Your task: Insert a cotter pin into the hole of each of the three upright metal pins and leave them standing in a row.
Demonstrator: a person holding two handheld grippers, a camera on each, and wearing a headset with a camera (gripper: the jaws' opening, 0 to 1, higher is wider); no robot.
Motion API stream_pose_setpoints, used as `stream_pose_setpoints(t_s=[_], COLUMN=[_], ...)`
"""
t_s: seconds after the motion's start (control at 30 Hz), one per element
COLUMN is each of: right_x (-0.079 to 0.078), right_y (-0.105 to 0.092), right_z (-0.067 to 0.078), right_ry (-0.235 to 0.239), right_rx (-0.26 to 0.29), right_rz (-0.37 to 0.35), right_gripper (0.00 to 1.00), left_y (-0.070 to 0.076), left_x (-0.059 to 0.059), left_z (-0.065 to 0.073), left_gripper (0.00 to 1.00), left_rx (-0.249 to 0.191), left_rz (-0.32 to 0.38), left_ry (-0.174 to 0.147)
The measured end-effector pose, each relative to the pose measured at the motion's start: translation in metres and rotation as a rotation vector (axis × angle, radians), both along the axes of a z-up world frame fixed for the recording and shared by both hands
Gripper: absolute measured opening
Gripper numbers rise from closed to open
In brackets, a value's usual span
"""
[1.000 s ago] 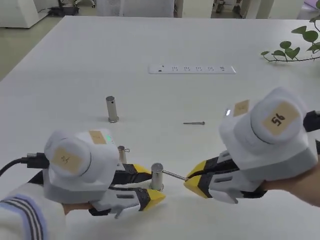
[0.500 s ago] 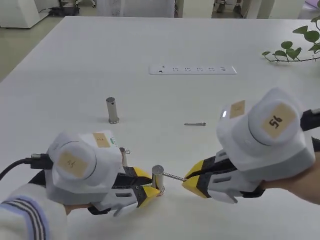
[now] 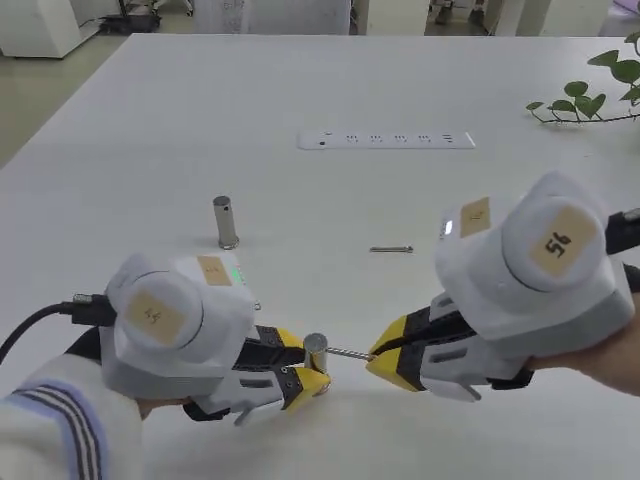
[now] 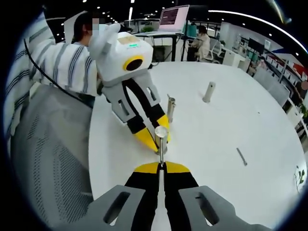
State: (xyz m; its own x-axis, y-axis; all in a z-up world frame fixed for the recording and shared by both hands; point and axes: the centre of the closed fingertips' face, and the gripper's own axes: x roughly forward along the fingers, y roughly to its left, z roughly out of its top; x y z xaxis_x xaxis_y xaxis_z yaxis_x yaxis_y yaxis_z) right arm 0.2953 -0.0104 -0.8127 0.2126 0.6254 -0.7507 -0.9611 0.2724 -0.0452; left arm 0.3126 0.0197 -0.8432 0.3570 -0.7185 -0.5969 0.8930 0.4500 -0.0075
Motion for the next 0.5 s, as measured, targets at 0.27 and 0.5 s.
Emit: stream_pose_setpoints(t_s=[0.27, 0.5], right_x=[-0.0026, -0.0043], right_y=[0.0004, 0.0032], right_z=[0.0006, 0.0011], right_ry=[-0.014, -0.012], right_rx=[-0.008, 0.000], right_rz=[0.081, 0.079], right_gripper=[0.03, 0.03], left_y=[-0.0020, -0.0016], left_x=[-0.0042, -0.0055], left_z=[0.0011, 0.0022], left_gripper=[0.11, 0.11], left_rx=[-0.016, -0.015], left_rz=[0.033, 0.084], left_ry=[0.011, 0.018])
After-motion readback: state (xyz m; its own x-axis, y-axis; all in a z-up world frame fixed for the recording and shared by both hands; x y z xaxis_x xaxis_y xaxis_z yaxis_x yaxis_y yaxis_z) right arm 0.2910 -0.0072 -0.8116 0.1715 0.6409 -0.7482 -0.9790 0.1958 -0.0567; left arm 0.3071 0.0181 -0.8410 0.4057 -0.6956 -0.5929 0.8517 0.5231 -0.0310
